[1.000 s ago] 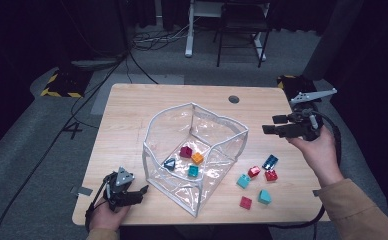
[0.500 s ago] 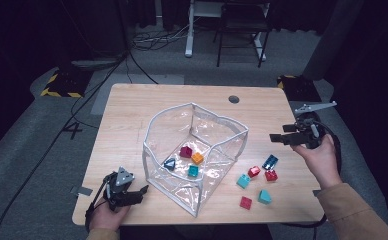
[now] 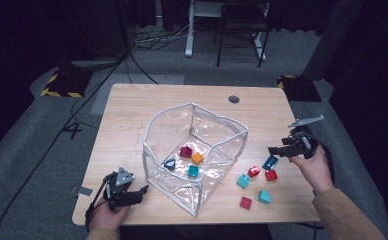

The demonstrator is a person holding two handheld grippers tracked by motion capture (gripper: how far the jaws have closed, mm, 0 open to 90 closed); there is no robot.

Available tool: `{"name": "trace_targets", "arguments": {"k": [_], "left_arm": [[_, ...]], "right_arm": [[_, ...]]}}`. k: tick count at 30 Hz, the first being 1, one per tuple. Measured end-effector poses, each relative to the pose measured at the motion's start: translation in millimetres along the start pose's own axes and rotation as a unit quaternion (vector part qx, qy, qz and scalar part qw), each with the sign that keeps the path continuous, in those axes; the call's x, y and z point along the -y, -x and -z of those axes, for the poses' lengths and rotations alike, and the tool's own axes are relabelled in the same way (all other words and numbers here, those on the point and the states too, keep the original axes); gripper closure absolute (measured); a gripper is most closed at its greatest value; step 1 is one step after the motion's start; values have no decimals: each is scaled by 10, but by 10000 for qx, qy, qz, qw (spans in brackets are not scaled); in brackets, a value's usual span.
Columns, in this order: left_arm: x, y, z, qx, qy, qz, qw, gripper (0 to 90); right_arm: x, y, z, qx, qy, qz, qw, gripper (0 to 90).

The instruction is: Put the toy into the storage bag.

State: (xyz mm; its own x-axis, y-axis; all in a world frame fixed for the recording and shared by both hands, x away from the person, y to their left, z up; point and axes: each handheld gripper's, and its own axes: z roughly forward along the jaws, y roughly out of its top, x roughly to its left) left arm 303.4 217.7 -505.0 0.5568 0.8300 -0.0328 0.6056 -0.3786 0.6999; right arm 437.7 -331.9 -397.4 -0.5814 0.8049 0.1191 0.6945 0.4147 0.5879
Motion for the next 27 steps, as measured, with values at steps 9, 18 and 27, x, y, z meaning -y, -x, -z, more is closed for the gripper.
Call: {"name": "trace_targets", "arguments": {"k": [9,18,27], "left_arm": [[0,0,1,-7,-1,-4,10000,275],[0,-1,1,-10,-3,-11,10000,275],[0,0,1,-7,-1,-4,10000,275]], "right_arm": [[181,47,-294,-129,-348,-89,9993,196],[295,76,-512,-152,-612,-55,9980,190],[361,124,-671,190,-790,111,9966,167]]}}
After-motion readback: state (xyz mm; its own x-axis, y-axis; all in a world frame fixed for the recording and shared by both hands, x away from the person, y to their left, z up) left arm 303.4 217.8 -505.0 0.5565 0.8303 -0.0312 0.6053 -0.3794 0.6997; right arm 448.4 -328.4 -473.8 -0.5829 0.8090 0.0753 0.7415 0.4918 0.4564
